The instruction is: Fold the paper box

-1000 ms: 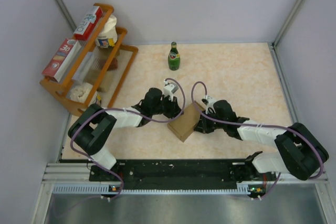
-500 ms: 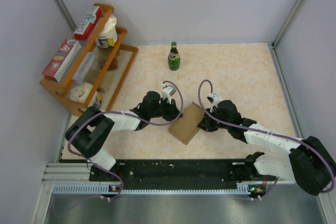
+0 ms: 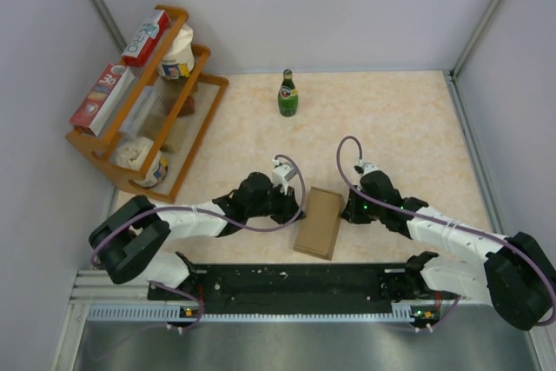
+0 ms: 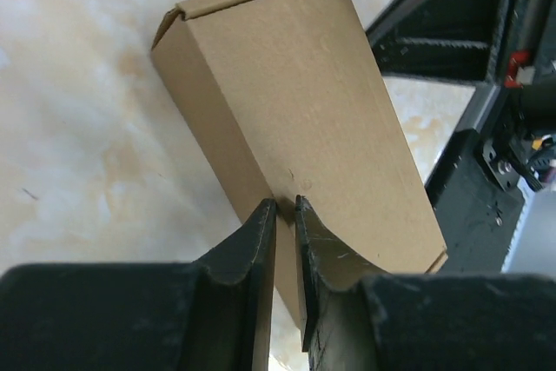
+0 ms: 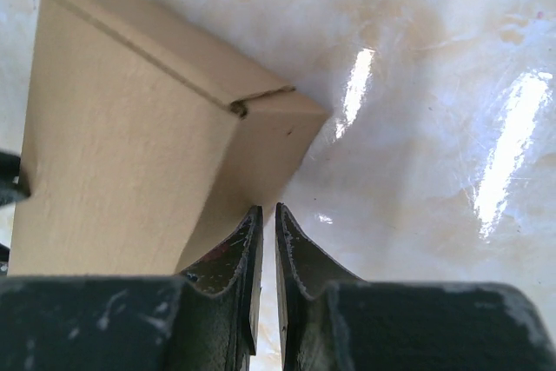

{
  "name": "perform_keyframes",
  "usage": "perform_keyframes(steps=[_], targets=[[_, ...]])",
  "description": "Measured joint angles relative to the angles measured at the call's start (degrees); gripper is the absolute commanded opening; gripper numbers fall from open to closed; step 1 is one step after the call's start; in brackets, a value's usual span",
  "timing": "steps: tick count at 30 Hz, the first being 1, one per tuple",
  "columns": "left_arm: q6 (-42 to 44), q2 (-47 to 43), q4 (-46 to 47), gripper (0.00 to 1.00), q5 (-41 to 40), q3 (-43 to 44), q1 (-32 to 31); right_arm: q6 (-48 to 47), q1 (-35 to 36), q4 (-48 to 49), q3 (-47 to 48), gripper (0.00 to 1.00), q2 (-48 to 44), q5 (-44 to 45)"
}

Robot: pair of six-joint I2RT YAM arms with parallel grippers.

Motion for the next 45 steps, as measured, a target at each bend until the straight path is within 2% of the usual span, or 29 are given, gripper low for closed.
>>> perform_keyframes(steps=[3,5,10,11,14,16,22,27,35,45], targets=[[-1.38,-2.71,-1.44,0.24,-1.64,-1.66,-1.68,0.46,0.0,-0.15,0.0,0.09,0.5,0.83],[-2.03,-4.72,-3.41,0.34,-3.06,-2.32,-2.21,0.52,0.0,-0.2,0.02,0.09,1.33,1.36],[-2.38,-11.06,-8.72,0.35,-9.55,-2.34,-0.74,0.52,0.0,-0.81,0.61,0.08,3.61,2.6],[-2.27,-12.13,-9.14,0.33,-10.32,-2.34,0.26,0.5,0.0,-0.83,0.92,0.08,3.74,3.1],[-1.07,-13.29,-9.66,0.11,-12.85,-1.86,2.89,0.46,0.0,-0.96,1.44,0.08,3.98,4.37],[0.26,-11.43,-11.3,0.0,-13.94,0.24,3.76,0.42,0.0,-0.96,1.77,0.08,4.63,5.09],[3.93,1.33,-12.68,0.0,-11.85,8.98,3.89,0.33,-0.02,-0.87,3.85,0.06,7.91,5.66],[4.61,7.32,-12.48,0.0,-7.82,10.05,3.87,0.28,-0.02,-0.74,4.55,0.06,8.94,5.55],[3.91,10.36,-10.95,0.0,-3.45,10.47,2.45,-0.2,-0.02,1.55,5.4,0.05,11.3,2.75],[3.74,12.7,-11.8,0.0,-3.69,12.46,0.13,-1.25,-0.46,2.36,5.75,0.04,12.2,0.31]])
